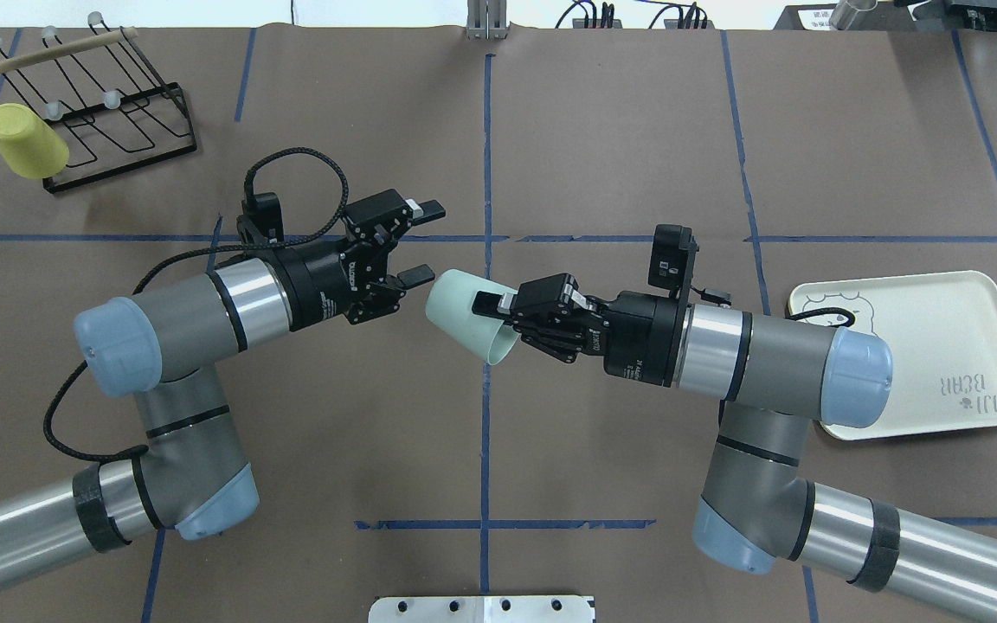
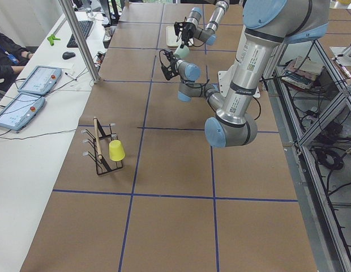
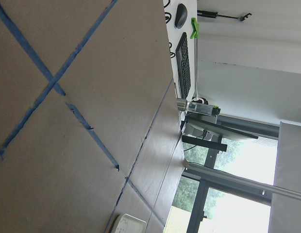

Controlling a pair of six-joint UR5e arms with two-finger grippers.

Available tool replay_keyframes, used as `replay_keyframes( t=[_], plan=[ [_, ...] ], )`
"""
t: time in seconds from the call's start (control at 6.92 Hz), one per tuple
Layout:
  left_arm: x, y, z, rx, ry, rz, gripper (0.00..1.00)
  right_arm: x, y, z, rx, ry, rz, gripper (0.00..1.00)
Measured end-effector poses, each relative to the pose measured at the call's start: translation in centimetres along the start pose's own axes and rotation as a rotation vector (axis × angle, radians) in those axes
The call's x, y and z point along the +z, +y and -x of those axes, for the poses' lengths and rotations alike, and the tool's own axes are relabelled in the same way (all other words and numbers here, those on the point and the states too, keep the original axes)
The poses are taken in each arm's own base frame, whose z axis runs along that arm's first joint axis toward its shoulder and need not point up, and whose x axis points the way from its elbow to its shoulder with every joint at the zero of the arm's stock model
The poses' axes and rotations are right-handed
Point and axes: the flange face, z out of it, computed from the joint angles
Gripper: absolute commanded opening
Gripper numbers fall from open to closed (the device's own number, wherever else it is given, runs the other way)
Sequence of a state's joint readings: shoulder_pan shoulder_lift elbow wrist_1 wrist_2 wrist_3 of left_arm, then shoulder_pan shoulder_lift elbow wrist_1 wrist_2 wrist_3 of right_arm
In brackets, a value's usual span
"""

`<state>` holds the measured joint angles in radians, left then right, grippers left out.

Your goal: Left arm grabs green cup and hands to right arm on tray

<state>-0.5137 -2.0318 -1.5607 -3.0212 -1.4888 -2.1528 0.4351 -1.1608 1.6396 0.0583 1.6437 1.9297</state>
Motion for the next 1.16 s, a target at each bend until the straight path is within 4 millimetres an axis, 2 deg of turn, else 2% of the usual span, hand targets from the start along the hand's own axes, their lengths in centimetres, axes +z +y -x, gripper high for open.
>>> replay_keyframes(
  t=[0.14,0.29,0.58,0.72,0.87,1.16],
  plan=[
    [0.1,-2.4,-0.8,0.019,-0.019,-0.055,1.0,-0.3,-0.8,-0.4,-0.004,0.038,-0.007,0.0],
    [0.2,-5.2,-1.7,0.06,-0.081,-0.105,1.0,-0.6,-2.9,-0.1,-0.016,0.123,-0.018,0.0],
    [-0.5,-11.1,-3.6,0.203,-0.313,-0.114,1.0,-1.8,-9.0,2.7,-0.027,0.389,-0.048,0.0],
    [-1.8,-14.4,-4.9,0.273,-0.435,-0.09,1.0,-2.9,-11.4,4.7,-0.048,0.535,-0.05,0.0],
    [-4.3,-18.1,-6.5,0.328,-0.536,-0.06,1.0,-4.2,-12.9,6.7,-0.081,0.673,-0.039,0.0],
    [-12.2,-25.3,-9.1,0.457,-0.668,0.034,1.0,-7.2,-13.7,10.5,-0.169,0.937,-0.005,0.0]
  ],
)
